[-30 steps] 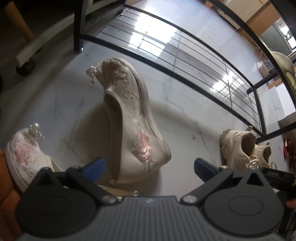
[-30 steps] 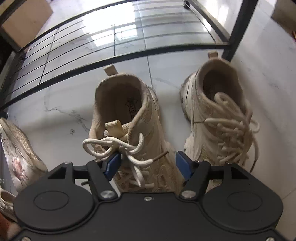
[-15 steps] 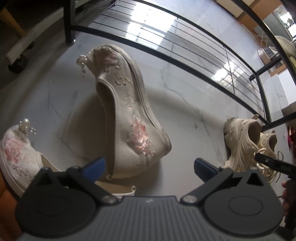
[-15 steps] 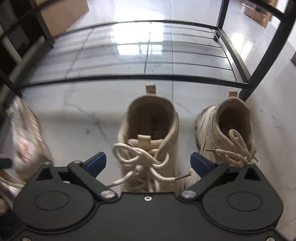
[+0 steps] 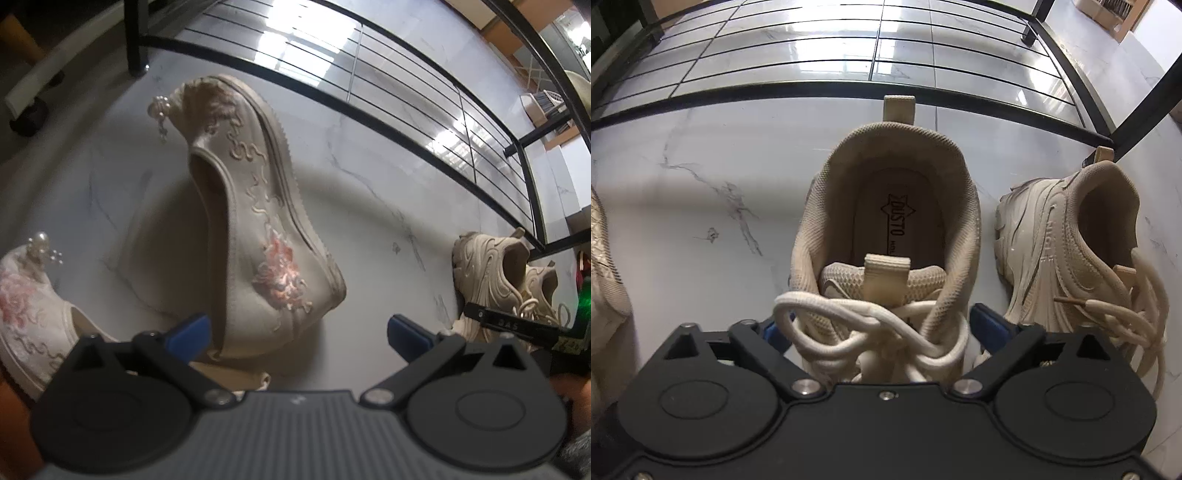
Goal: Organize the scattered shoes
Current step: 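Lower the held sneaker beside the other sneaker, heels aligned, right tool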
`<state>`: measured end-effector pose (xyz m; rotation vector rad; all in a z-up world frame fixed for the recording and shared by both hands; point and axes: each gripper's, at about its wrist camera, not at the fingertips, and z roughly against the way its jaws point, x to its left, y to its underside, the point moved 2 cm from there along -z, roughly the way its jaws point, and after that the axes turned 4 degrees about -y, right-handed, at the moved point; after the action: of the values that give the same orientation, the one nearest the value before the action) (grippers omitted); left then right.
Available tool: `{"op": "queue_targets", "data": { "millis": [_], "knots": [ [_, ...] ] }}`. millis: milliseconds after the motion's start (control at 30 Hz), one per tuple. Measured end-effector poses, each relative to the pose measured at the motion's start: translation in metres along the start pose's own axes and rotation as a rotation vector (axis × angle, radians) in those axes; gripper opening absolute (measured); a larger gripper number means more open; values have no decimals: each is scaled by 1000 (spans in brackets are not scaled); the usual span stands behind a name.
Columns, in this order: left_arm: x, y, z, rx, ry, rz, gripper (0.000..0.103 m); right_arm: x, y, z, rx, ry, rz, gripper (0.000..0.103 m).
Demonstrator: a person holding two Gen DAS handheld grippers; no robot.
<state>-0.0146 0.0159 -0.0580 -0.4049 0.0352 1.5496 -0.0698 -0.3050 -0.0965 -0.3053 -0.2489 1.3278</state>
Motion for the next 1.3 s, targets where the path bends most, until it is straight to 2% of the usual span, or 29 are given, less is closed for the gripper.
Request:
{"op": "queue_targets", "data": {
  "millis": [267,433,633,700,833,933,1067,1200,1300],
  "knots": [
    [0,-1,-4,14,1,7,102,-7,3,6,-25,-59,-42,78],
    [2,0,-6,14,-2,9,102,-13,3,13,-48,-110,-78,77],
    [3,1,-6,-4,-13,4,102,-21,4,55,-152,-210,-62,77],
    [2,1,-5,-20,-12,-6,102,-24,5,67,-172,-214,-58,77],
    [-2,3,-3,-73,-10,-33,102,-46,23,115,-268,-219,-88,77],
    [-4,7,-2,-95,0,-39,102,-64,34,139,-320,-198,-107,77],
    [-5,13,1,-113,-11,-48,102,-121,53,177,-397,-92,-158,77],
    [-9,20,5,-143,-16,-68,102,-158,62,176,-388,25,-191,77],
    [-15,27,8,-170,-13,-85,102,-193,68,147,-333,116,-241,77]
  ]
}}
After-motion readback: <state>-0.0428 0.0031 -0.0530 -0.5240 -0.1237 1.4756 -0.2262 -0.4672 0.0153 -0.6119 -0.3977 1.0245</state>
